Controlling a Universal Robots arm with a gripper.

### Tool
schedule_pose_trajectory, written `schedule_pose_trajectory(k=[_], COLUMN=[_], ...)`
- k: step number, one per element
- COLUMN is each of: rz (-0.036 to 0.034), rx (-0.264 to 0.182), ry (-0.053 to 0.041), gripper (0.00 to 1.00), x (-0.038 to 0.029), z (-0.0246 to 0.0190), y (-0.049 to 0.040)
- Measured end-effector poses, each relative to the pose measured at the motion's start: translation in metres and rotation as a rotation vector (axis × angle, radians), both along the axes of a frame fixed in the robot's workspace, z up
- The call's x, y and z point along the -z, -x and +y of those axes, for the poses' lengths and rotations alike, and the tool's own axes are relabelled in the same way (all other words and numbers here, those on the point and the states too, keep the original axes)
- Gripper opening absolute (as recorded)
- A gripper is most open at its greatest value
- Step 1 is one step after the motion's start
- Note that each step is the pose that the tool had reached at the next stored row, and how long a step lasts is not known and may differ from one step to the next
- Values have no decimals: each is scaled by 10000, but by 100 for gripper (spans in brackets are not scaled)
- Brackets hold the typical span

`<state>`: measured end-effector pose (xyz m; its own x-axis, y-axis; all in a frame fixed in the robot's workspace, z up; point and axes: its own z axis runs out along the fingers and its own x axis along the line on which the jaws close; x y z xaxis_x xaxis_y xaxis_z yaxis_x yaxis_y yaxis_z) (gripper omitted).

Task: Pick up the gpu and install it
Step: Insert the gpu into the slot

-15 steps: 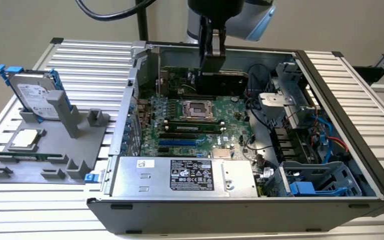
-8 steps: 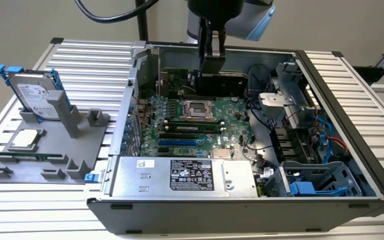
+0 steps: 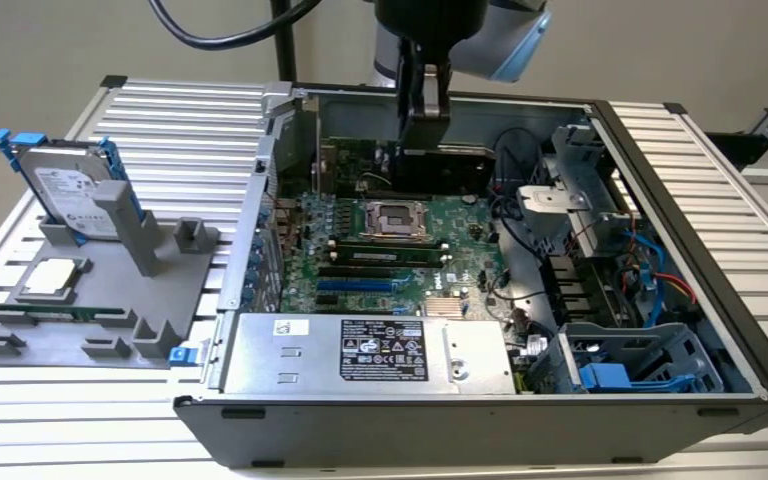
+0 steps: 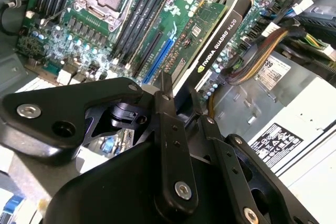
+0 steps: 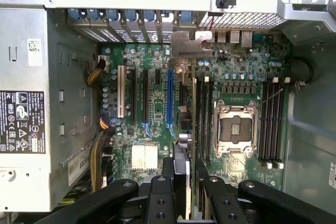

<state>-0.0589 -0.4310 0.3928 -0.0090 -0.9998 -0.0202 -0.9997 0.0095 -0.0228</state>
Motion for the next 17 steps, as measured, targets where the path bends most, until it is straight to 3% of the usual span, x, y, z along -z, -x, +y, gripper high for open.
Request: schedule_pose_trajectory(k=[17], rz=[-3], rx=[0], ry=[-1], gripper=[0], x=[23], z=[0], y=[0])
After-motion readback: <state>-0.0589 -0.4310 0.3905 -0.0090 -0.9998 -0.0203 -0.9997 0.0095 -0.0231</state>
